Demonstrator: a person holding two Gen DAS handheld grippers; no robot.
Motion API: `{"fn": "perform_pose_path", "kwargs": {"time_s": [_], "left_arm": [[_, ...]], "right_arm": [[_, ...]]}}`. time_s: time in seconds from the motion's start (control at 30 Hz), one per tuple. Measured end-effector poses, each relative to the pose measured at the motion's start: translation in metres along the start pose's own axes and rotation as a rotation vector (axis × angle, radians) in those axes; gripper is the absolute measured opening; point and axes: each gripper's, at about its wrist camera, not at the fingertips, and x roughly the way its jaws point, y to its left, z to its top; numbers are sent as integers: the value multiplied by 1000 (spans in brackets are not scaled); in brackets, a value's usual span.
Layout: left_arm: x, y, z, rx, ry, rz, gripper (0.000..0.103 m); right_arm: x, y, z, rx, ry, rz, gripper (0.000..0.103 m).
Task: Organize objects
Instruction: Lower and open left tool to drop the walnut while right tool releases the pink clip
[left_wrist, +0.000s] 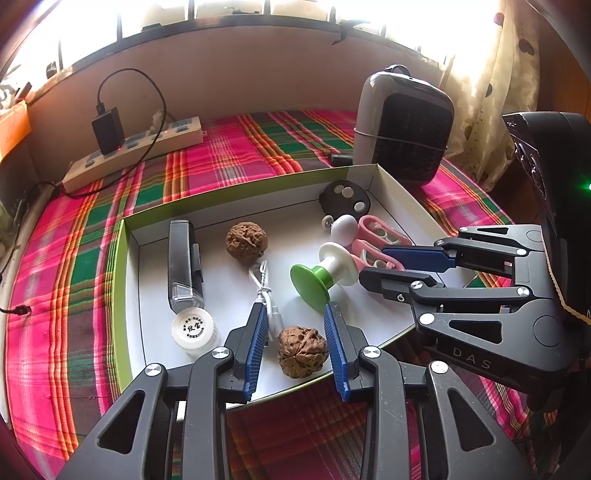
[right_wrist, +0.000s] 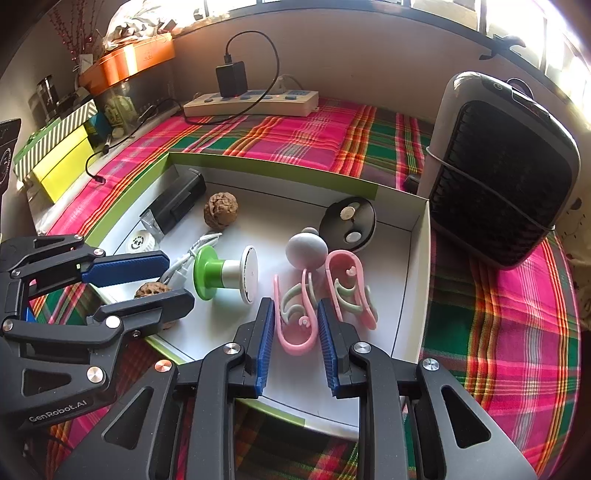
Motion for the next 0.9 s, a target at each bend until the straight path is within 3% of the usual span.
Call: {"fn": "perform_pose_path", "kwargs": {"time_s": [0.57, 0.9], "left_arm": [[-2, 3, -2, -14, -7, 4, 30], [-12, 4, -4, -46, -33, 55, 30]], "right_arm": [[-5, -3, -4, 38, -14, -6, 28], [-11, -2, -8, 63, -27, -16, 28]]}}
